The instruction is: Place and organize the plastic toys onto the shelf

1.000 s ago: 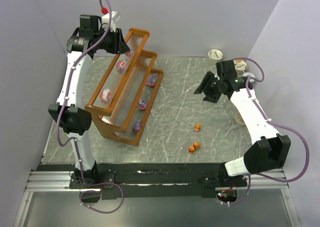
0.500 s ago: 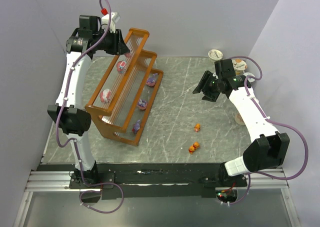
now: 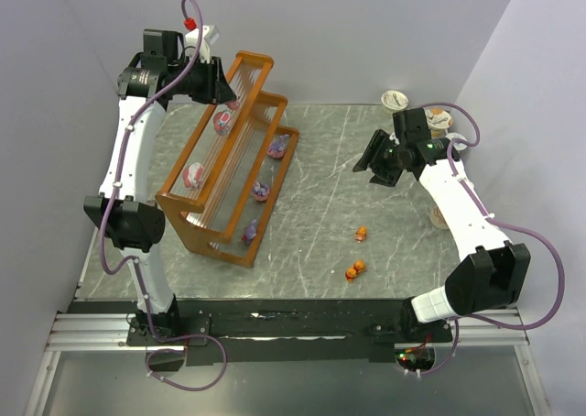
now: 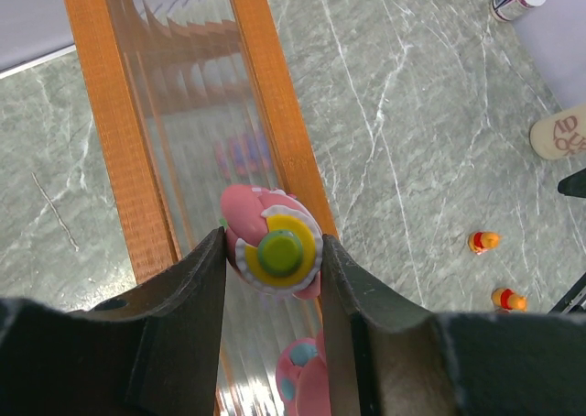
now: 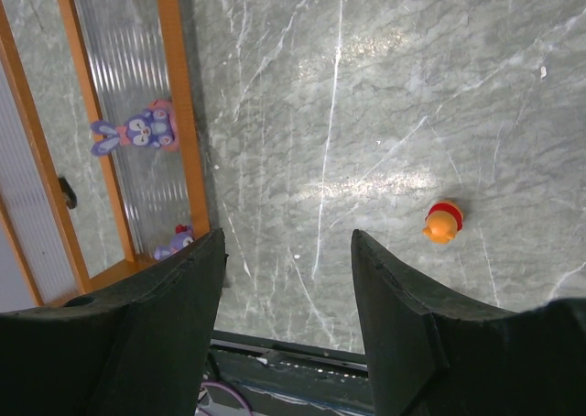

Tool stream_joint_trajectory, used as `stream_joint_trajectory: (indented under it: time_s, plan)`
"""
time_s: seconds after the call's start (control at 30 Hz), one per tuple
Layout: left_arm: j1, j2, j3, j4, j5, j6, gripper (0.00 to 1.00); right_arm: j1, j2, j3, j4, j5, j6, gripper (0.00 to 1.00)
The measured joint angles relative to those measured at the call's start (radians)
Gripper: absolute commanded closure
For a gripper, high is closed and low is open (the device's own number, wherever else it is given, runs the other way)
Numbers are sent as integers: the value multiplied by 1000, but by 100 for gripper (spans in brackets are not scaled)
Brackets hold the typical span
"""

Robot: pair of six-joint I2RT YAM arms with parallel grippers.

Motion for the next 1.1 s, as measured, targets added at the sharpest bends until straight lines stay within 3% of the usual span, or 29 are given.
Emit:
stream_joint_trajectory:
  time_s: [1.1]
  plan:
    - [-23, 28, 49, -16, -71, -18, 49, 2, 0, -3, 2, 0, -10, 36]
